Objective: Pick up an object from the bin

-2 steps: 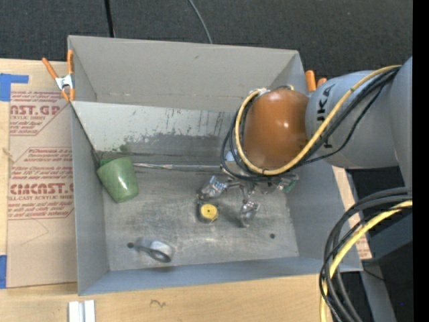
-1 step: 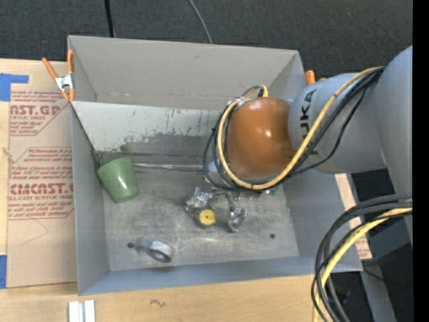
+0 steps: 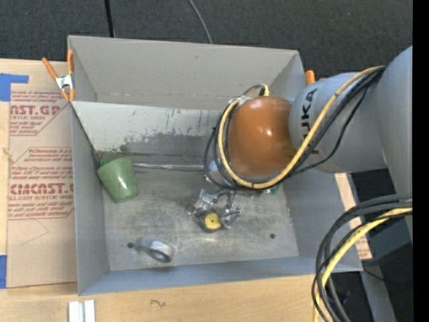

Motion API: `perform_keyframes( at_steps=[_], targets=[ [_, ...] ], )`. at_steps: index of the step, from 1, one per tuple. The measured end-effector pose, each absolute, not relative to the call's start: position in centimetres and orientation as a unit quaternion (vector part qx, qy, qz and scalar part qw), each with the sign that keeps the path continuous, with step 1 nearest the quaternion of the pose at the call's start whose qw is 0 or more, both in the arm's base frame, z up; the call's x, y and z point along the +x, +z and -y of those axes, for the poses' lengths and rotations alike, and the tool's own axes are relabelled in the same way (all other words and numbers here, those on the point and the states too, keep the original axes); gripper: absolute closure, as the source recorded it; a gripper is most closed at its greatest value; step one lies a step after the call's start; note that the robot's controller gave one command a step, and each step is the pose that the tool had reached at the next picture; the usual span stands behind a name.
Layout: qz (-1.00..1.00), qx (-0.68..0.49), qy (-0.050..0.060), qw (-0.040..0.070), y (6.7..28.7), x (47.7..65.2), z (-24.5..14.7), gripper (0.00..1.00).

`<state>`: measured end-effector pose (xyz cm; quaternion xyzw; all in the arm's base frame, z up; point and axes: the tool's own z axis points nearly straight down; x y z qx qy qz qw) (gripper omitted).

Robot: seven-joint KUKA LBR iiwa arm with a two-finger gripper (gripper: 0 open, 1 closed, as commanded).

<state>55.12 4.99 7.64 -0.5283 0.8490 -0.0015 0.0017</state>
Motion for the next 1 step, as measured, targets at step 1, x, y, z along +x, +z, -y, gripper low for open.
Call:
perform_keyframes(
  at_steps=[1],
  targets=[
    [-0.819,-0.573,-0.001,0.004,21.85,54.04,-6.23,1.00]
  ],
)
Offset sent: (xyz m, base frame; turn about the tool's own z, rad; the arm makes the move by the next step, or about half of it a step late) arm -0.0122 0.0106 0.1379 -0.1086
